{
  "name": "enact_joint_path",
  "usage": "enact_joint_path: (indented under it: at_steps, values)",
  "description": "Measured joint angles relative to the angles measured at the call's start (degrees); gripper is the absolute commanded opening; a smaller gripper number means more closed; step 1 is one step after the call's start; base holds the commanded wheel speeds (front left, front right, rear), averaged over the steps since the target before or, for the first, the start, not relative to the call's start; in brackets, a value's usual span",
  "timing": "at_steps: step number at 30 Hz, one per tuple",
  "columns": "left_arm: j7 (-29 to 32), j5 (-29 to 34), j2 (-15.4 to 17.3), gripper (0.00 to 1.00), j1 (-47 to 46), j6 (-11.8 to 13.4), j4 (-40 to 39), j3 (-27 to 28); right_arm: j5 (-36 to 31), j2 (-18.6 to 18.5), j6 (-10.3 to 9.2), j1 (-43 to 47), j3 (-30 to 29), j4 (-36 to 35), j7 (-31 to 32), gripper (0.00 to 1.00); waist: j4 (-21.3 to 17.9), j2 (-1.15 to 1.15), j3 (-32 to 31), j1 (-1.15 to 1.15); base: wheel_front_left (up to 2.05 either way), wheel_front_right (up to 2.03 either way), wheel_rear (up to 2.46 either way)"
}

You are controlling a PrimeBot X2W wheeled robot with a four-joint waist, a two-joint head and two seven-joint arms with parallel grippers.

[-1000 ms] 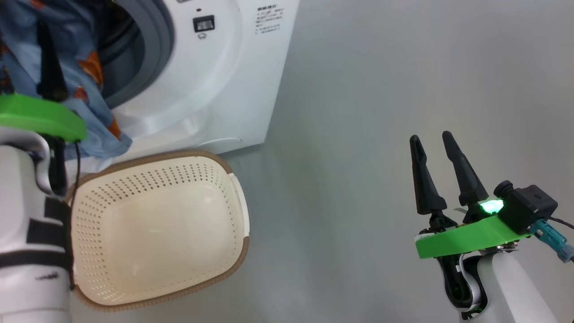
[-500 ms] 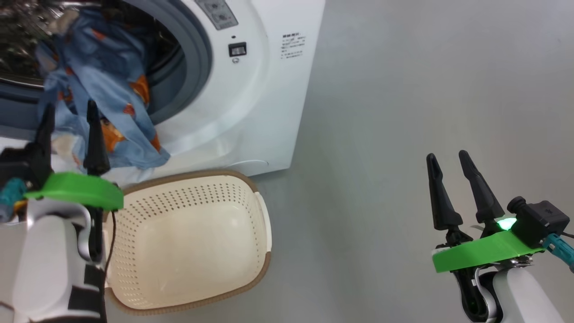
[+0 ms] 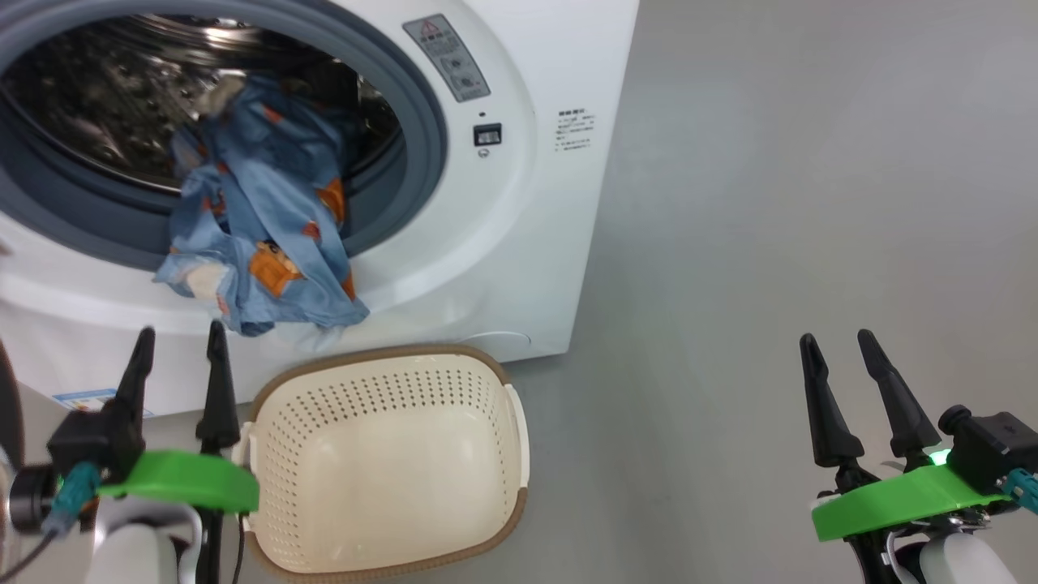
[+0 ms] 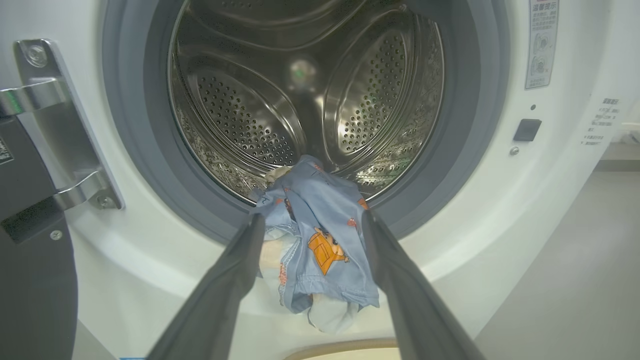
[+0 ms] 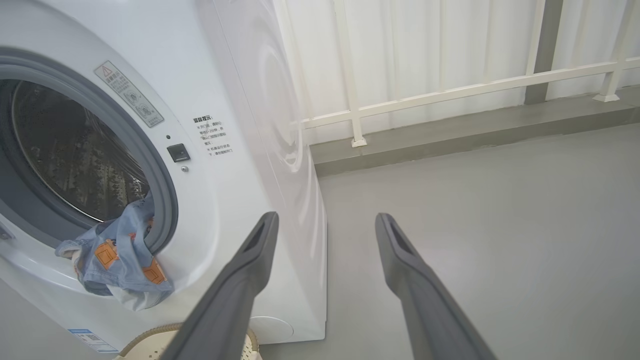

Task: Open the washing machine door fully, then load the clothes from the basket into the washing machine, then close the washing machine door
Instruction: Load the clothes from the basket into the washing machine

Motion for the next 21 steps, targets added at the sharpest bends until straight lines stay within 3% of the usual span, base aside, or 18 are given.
enact_joint_path:
  at_steps: [21]
  values:
    - [0.01, 0.08, -1.41, 1.0, 17.75, -0.49, -10.42, 1.85, 0.0, -0.71, 0.0, 6.02, -2.03, -0.03, 0.0, 1.0, 4.11, 0.0, -6.37, 0.0, 0.0, 0.0, 0.0]
